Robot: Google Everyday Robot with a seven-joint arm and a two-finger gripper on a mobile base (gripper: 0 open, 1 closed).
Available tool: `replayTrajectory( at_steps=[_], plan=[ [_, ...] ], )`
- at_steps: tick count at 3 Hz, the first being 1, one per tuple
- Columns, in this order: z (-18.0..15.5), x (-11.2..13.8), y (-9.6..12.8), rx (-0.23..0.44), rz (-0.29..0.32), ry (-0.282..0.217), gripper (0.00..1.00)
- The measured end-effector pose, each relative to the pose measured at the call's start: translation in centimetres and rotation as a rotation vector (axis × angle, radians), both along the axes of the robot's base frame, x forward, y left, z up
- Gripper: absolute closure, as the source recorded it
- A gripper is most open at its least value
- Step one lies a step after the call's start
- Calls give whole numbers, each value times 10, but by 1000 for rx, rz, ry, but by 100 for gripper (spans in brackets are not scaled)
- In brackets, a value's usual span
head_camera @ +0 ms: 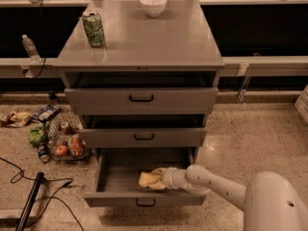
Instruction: Place sponge into bottom drawer
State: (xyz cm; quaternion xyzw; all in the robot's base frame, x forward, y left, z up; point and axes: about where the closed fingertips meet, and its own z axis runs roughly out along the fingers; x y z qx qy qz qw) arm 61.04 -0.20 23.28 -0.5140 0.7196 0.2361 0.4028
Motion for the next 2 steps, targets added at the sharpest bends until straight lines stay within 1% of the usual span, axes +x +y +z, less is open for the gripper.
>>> replayTrajectory(
  at_steps=[1, 2],
  plan=[
    [-11, 12, -3, -14, -10, 3, 88],
    [-24, 21, -3, -9, -20, 10, 66]
  ],
)
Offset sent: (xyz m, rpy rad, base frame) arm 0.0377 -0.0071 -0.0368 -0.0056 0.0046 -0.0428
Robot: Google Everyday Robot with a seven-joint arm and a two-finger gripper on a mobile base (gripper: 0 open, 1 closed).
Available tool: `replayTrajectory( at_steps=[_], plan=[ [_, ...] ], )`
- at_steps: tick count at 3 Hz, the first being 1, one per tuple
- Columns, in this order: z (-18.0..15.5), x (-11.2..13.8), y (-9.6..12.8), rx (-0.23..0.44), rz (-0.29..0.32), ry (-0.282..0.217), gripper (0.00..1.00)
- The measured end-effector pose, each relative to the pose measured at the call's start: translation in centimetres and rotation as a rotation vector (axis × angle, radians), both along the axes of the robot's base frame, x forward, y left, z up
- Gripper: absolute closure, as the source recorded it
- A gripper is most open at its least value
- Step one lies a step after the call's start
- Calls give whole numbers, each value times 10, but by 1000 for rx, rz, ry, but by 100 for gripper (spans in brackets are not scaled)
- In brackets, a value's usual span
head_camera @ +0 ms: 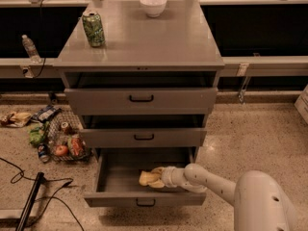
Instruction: Place sponge into bottom drawer
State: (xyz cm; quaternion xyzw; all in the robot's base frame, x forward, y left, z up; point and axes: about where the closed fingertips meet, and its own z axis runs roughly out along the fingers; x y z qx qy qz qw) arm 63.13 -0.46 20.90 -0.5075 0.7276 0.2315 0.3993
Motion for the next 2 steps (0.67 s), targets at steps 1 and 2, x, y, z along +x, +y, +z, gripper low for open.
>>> replayTrajectory(
  at_steps=[1, 2],
  plan=[
    [-8, 8, 1, 3, -20, -3, 42],
    [-2, 10, -3, 8, -52, -6, 43]
  ],
)
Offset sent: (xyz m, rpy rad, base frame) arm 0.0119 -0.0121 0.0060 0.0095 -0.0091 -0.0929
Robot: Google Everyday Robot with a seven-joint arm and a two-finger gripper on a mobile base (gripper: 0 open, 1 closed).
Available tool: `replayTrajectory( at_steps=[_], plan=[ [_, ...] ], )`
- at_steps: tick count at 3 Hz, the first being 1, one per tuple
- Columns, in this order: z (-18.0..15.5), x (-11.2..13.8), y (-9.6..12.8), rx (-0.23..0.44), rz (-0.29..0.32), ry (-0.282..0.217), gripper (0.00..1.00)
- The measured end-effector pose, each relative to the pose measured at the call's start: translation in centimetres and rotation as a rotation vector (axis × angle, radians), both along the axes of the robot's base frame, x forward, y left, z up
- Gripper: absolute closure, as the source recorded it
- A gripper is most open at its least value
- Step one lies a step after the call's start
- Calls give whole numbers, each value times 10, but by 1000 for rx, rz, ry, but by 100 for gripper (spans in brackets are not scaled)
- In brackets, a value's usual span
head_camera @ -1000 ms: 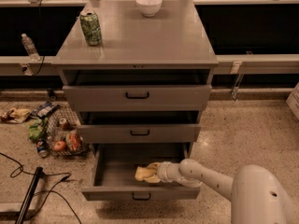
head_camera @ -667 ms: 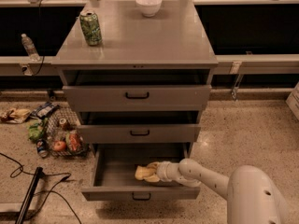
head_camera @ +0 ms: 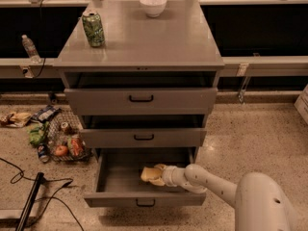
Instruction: Place sponge into bottom drawer
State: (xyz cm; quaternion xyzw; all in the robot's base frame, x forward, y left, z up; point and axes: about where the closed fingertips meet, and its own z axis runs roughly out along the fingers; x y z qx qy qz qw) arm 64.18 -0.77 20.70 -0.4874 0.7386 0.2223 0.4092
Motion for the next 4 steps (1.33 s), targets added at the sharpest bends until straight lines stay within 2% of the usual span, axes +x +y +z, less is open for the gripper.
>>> replayTrajectory(
  at_steps=[1, 2, 3, 4],
  plan=[
    [38, -9, -10, 22, -21, -6, 32],
    [81, -25, -43, 19, -79, -8, 40],
    [120, -47, -66, -6, -122, -38, 63],
    [156, -76, -92, -40, -149, -30, 86]
  ],
)
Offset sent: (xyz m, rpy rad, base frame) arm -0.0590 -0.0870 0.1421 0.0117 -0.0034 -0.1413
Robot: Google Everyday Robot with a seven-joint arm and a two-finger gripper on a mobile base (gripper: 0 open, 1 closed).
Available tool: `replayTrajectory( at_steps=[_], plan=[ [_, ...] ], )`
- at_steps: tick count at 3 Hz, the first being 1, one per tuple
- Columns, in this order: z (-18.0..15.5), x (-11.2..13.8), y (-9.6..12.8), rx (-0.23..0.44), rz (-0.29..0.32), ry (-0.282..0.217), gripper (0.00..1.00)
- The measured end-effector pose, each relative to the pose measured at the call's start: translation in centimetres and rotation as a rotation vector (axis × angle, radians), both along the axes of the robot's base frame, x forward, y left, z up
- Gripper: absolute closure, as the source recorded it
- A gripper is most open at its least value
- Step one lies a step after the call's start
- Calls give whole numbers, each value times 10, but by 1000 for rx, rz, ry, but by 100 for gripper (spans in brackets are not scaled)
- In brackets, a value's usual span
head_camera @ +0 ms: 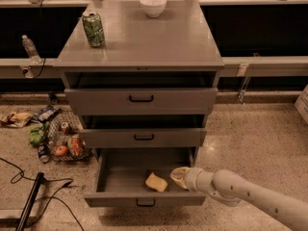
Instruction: Place sponge into bottom drawer
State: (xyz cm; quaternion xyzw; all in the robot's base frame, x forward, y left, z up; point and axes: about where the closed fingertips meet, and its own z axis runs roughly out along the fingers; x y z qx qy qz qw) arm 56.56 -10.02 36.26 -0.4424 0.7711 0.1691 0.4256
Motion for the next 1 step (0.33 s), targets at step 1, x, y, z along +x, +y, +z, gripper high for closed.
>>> replayTrajectory(
  at_steps=[1],
  plan=[
    [11, -2, 4, -13, 21, -11, 86]
  ],
)
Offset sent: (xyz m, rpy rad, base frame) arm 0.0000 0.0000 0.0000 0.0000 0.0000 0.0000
